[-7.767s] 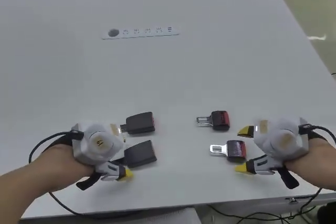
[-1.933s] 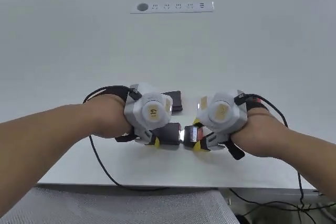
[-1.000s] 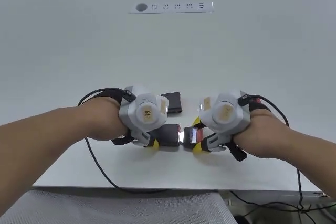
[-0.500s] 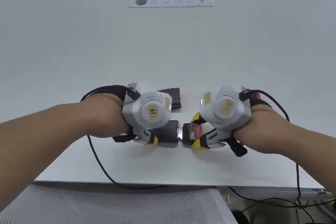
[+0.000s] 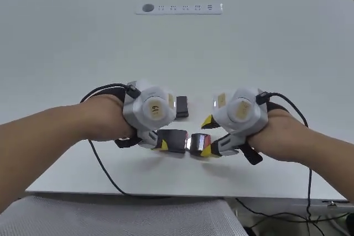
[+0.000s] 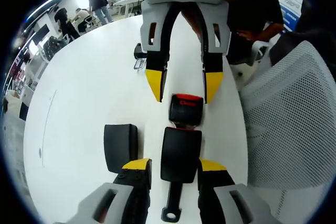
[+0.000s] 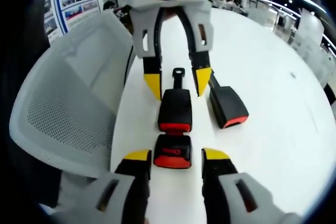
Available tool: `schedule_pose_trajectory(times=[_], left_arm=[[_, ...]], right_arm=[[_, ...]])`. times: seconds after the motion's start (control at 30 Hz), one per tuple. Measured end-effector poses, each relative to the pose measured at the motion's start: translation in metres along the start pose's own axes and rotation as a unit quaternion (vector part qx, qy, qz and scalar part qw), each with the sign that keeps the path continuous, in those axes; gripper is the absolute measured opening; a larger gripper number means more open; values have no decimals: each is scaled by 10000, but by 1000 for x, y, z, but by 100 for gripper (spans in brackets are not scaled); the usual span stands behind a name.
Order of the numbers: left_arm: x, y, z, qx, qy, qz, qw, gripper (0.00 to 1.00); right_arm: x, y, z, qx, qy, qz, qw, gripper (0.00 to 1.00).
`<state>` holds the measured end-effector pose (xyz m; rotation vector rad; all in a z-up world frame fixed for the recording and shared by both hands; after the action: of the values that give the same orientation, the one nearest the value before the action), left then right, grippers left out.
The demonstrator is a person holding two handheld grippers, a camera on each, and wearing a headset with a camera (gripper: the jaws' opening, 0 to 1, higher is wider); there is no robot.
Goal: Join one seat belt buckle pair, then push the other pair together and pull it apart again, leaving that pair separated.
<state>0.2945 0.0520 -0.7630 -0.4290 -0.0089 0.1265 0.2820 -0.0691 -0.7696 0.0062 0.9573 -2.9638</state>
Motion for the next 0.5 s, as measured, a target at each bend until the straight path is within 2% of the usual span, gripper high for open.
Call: schedule_pose_trajectory(times=[0.13,0.27,0.5], left_arm=[[5,-5,7,-54,-74,70,9999,38],[10,-7,9,-73,-124,77,9999,38],[31,-9,7,-63,-256,78,9996,40]], right_arm=[[-2,-5,7,-15,52,27,10000,37],[-2,-3,11,20,29,101,9999,38],[-19,23,29,118,153,-1,9998,37]])
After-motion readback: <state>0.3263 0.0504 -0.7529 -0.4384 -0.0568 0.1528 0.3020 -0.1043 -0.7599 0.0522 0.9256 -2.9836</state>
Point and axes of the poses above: the centre of the closed fingertips' face, and the gripper's own axes: z roughly backward along the fingers, x roughly to its left, y roughly out of its underside, the point moved 6 cm from there along z, roughly backward along the fingers, and after that the axes turned 6 degrees about z, right-handed, at the moved point
